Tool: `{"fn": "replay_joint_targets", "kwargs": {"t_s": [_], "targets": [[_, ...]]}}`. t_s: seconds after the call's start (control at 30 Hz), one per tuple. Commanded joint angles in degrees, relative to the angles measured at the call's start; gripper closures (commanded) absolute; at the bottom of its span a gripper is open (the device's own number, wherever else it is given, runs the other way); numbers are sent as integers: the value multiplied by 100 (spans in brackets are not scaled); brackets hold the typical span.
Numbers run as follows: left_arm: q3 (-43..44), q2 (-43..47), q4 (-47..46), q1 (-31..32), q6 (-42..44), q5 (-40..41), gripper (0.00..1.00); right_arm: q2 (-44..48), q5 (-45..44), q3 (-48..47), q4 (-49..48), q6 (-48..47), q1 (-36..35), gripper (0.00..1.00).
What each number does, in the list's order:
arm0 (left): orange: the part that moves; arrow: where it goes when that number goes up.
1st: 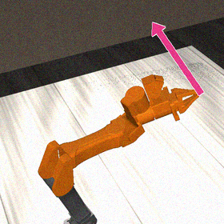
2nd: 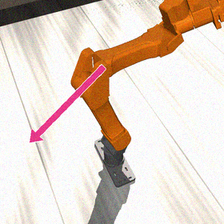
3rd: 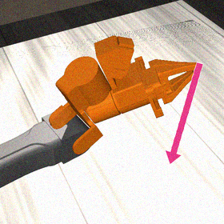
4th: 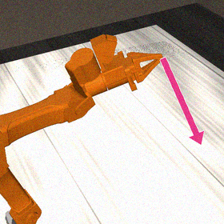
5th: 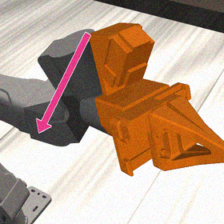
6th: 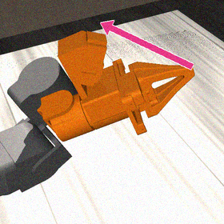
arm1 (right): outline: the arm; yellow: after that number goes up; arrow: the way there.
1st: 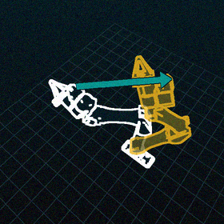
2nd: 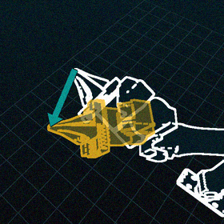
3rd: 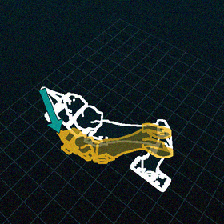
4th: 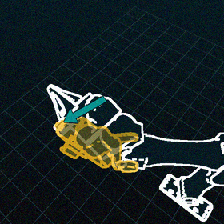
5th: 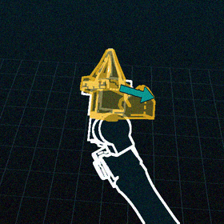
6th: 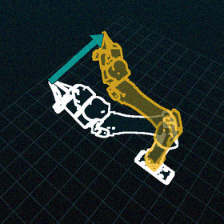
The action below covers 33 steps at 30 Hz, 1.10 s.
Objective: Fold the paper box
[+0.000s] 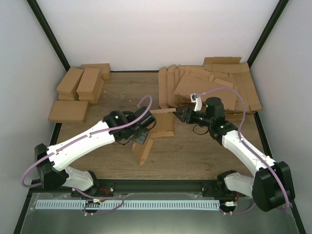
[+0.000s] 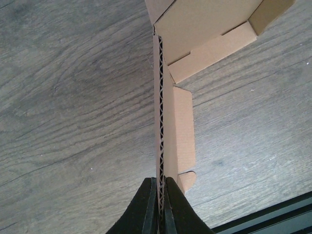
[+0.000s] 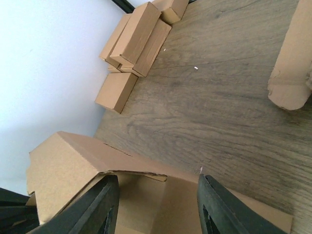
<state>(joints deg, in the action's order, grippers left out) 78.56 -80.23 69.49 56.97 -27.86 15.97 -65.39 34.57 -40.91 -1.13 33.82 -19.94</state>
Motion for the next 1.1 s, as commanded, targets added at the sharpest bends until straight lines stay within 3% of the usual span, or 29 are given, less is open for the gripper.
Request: {"fn": "replay_joint_targets", "kwargs": {"t_s": [0.0,0.13,0.27,0.43,0.5,0.6,0.73,0.83,1.07], "targets": [[-71,-79,-74,-6,168,-315,95,-45,333,-185,-89,-95,28,54],[-53,-75,-224,-8,243,-381,83,-173,382,-159,-96,-135,31,55],[11,140,-453,-16,114,-270,55,-264,371,-189,-21,-225,34,59],[101,752,-1086,-395,-26,-690,37,-321,367,-190,20,-338,29,61],[-26,1045,-1457,-868,9,-1230,39,-327,383,-197,31,-377,34,61],[-401,1427,-2024,-1703,25,-2153,50,-300,365,-225,66,-440,34,61],[-1050,1566,-2830,-2515,30,-3385,46,-321,382,-310,116,-500,33,61],[-1567,1539,-3618,-2836,-165,-4160,45,-334,399,-355,140,-530,28,61],[-2292,1191,-4840,-3122,-580,-5021,51,-330,458,-369,156,-574,29,61]]}}
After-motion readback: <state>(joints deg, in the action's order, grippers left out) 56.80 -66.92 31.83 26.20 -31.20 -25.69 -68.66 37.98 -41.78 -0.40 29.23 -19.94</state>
